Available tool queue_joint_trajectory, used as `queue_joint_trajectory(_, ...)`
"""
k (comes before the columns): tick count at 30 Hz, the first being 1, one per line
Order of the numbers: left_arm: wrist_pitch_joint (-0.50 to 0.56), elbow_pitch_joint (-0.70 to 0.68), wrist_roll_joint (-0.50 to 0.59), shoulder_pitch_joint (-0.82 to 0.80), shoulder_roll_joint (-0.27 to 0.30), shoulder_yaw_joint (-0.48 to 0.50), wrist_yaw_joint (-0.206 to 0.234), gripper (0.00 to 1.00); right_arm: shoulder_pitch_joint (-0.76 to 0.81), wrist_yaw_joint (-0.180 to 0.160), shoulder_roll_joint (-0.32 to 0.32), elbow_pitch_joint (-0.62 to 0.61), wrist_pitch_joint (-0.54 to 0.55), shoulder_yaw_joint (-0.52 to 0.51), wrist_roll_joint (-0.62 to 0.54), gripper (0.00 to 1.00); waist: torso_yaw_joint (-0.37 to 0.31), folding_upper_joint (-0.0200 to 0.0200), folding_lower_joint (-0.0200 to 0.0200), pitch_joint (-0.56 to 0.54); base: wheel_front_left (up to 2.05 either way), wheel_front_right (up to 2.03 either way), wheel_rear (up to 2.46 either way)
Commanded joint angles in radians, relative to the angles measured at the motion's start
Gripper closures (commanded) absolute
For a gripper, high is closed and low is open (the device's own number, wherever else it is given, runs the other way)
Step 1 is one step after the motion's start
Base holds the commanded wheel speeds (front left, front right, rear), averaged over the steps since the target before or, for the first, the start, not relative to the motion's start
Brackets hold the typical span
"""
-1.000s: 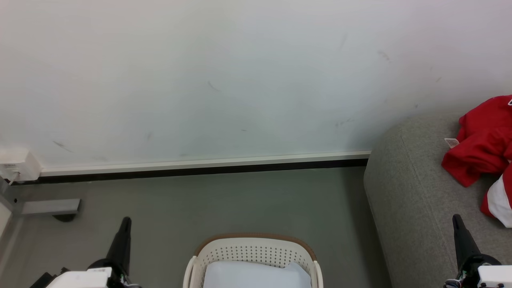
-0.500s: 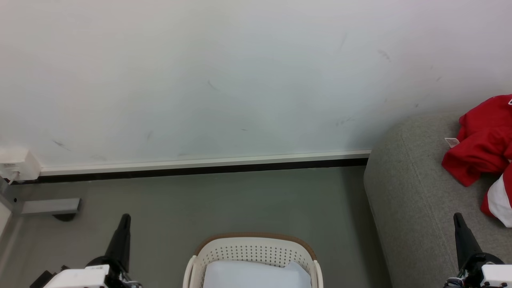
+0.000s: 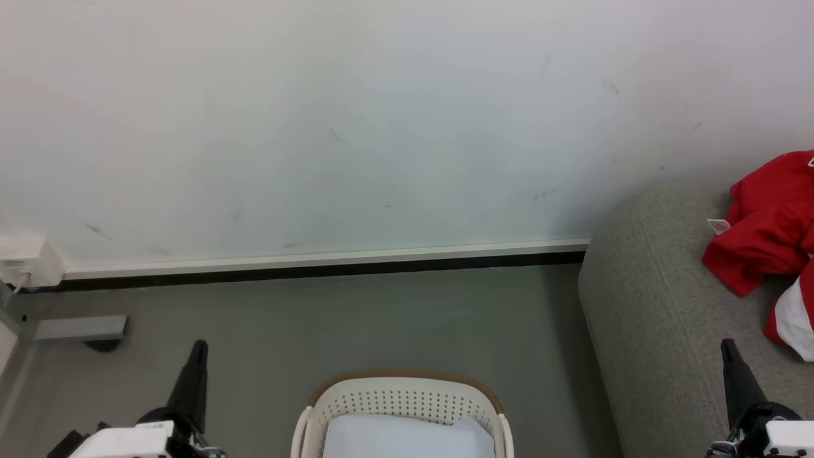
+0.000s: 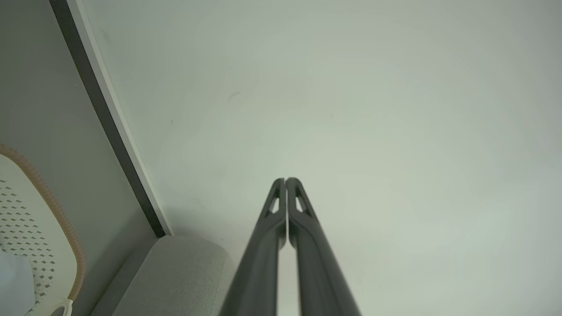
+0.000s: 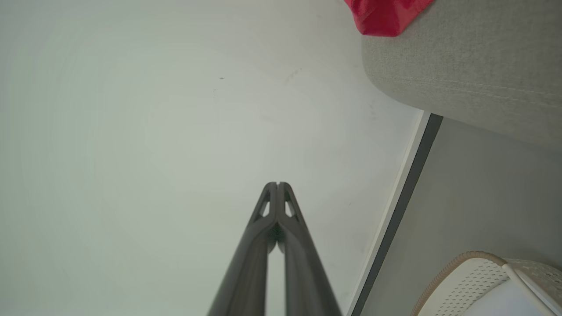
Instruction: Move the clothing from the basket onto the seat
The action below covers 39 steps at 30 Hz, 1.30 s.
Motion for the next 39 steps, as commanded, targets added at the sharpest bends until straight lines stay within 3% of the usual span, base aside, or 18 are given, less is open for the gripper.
queue_joint_trajectory(1, 0.004, -0.002, -0.014, -0.008, 0.007, 0.002, -0.004, 1.00, -0.012, -0.002, -0.007, -0.005, 0.003, -0.004, 0.001, 1.00, 0.000, 0.0000, 0.0000, 0.000, 0.00, 0.00, 0.00)
queue_joint_trajectory(39, 0.004, -0.002, -0.014, -0.007, 0.007, 0.001, -0.004, 1.00, -0.012, -0.002, -0.007, -0.005, 0.003, -0.004, 0.001, 1.00, 0.000, 0.0000, 0.0000, 0.000, 0.00, 0.00, 0.00)
